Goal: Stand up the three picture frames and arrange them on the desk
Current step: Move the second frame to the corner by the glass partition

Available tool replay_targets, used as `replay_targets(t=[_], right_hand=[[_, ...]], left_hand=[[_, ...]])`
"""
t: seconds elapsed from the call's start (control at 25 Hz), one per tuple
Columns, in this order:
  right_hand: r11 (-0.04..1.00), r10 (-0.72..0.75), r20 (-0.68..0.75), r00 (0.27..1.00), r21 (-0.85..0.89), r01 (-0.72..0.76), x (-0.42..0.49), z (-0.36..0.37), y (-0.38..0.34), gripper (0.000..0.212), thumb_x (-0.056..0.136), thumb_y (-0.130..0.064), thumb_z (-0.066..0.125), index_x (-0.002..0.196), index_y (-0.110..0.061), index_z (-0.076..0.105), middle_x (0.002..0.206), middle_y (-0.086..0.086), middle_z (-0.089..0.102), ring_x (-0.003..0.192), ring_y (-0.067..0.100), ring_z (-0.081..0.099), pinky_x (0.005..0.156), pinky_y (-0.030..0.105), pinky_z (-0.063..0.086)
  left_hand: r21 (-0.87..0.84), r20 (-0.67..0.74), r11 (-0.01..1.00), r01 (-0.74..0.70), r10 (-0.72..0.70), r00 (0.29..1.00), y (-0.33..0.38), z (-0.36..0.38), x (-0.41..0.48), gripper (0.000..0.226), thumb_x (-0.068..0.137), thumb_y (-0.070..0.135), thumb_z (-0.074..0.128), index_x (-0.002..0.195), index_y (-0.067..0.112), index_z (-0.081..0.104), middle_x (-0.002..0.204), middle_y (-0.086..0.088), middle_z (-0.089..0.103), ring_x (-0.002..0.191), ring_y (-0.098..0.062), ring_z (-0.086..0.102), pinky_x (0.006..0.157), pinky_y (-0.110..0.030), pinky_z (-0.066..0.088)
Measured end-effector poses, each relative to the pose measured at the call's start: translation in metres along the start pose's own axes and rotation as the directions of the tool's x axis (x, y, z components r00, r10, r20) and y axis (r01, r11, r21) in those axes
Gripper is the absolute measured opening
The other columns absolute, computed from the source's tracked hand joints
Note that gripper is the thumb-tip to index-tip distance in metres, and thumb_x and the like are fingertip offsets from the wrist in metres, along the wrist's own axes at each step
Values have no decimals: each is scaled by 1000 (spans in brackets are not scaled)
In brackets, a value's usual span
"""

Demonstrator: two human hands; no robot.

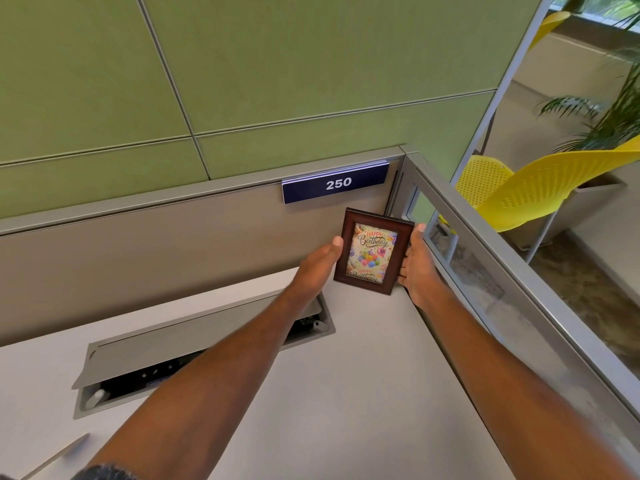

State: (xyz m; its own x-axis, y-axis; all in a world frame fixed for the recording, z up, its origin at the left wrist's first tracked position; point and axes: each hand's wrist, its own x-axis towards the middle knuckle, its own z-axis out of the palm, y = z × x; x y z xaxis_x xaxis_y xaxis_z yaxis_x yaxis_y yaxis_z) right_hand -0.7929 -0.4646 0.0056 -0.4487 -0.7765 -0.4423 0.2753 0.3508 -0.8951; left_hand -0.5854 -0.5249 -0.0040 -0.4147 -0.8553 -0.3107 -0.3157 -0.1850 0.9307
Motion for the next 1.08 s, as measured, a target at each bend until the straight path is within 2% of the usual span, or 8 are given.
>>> replay_targets(t=[0.2,0.36,0.44,0.6,0.72,0.8,0.92,1.08], right_hand=[[1000,2,-15,1000,-23,-2,-5,2,-2,87,90,-93,20,133,-34,67,124,4,76,113,27,73,108,50,52],[997,-36,-4,999,-70,36,-15,-1,-5,74,93,-90,21,115,-39,70,95,-15,80,86,6,78,82,32,55],[992,-75,14,997,-101,76,-26,-4,-3,79,96,-86,24,137,-32,65,111,-10,77,98,7,74,89,28,52],[970,-139,46,989,-195,146,-58,-13,7,67,108,-67,32,155,-25,54,135,-5,65,126,10,63,98,23,47],[947,-189,-31,981,-269,174,-85,-15,14,60,110,-63,37,152,-26,58,147,2,62,135,20,58,113,41,45],[929,-172,-142,975,-352,113,-102,-12,17,63,109,-63,38,147,-19,63,139,8,64,119,24,57,101,39,43],[923,-91,-121,989,-383,38,-136,0,23,65,108,-65,37,144,-17,64,123,4,65,108,26,59,94,40,47],[922,-31,-59,998,-387,6,-183,17,38,78,102,-77,34,145,-17,59,134,9,65,124,34,64,113,53,49]], left_hand=[[44,39,999,5,-7,999,6,-3,-9,71,96,85,38,151,44,56,132,25,55,120,1,53,104,-30,34],[51,17,999,-8,8,1000,15,-8,-28,55,102,79,38,143,51,59,133,27,60,132,-3,51,108,-31,34],[59,-57,998,-19,23,998,16,-11,-38,37,105,71,43,129,53,64,126,30,65,136,-10,54,107,-32,39],[140,-218,990,7,24,976,9,-19,-62,62,105,55,60,155,21,54,158,-2,59,148,-23,53,113,-34,43],[167,-240,986,12,29,970,6,-26,-92,67,101,62,61,157,25,54,167,-1,48,161,-21,35,126,-40,34],[141,-222,990,10,22,975,4,-29,-116,69,100,64,62,158,28,53,171,1,43,165,-17,26,128,-39,29],[99,-225,995,-15,37,974,0,-30,-153,62,101,57,66,153,25,58,161,2,56,153,-18,47,113,-27,35],[148,-218,989,-28,60,974,-10,-34,-208,54,103,47,68,150,19,63,156,-2,60,147,-20,53,115,-28,38]])
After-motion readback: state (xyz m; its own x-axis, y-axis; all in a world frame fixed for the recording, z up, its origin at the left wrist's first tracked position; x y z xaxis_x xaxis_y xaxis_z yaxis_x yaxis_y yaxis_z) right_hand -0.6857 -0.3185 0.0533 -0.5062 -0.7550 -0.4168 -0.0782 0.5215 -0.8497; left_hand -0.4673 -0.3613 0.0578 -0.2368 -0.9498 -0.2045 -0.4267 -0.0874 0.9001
